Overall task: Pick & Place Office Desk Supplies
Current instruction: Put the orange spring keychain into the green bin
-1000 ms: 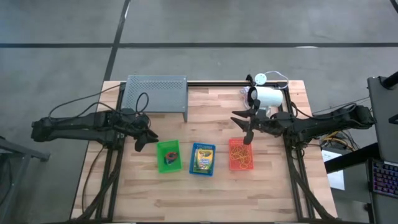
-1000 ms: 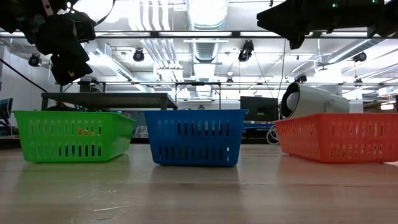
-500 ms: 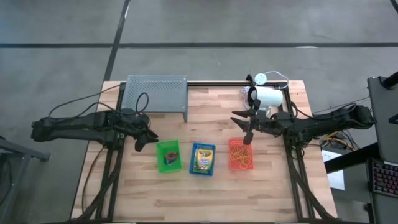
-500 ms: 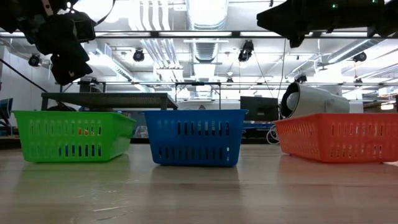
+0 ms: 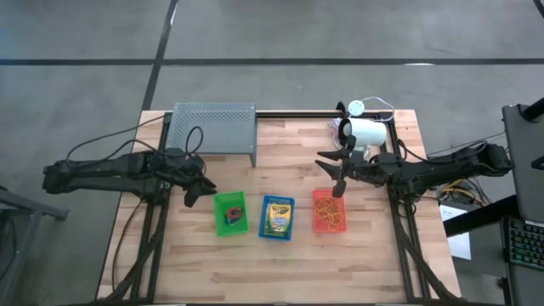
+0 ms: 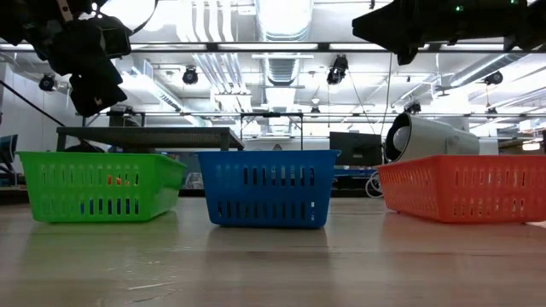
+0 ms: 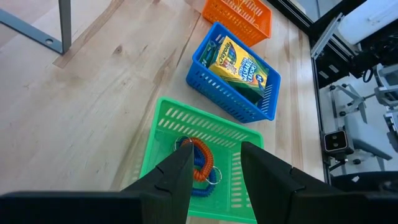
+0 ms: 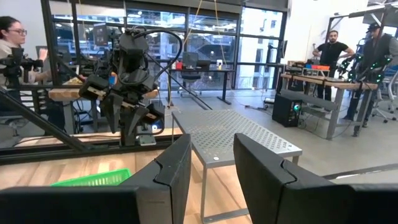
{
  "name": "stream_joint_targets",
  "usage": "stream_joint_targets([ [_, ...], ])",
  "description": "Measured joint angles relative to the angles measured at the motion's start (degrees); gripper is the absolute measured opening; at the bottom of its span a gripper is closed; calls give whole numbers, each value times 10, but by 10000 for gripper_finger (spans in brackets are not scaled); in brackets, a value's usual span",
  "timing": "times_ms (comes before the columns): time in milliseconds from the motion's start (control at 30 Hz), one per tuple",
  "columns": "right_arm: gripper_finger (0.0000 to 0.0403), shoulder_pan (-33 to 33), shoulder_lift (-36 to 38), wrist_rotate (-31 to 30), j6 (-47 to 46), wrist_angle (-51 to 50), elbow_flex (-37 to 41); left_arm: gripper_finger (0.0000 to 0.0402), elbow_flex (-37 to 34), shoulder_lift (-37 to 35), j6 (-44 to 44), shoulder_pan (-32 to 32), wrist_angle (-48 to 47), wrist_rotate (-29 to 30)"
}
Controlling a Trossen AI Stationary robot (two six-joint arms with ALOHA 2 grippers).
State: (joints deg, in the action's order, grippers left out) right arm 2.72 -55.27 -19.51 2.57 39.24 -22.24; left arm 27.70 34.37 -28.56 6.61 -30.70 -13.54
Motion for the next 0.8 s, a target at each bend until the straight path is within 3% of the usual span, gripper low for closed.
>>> stream_joint_targets([
  [500,118,0,0,0,0,0,0,138,2,0,18,0,11,6],
  [633,118,0,0,0,0,0,0,138,48,5,15,-3,-13,8],
  [800,118,0,0,0,0,0,0,138,129,42,-34,-3,-124,68],
])
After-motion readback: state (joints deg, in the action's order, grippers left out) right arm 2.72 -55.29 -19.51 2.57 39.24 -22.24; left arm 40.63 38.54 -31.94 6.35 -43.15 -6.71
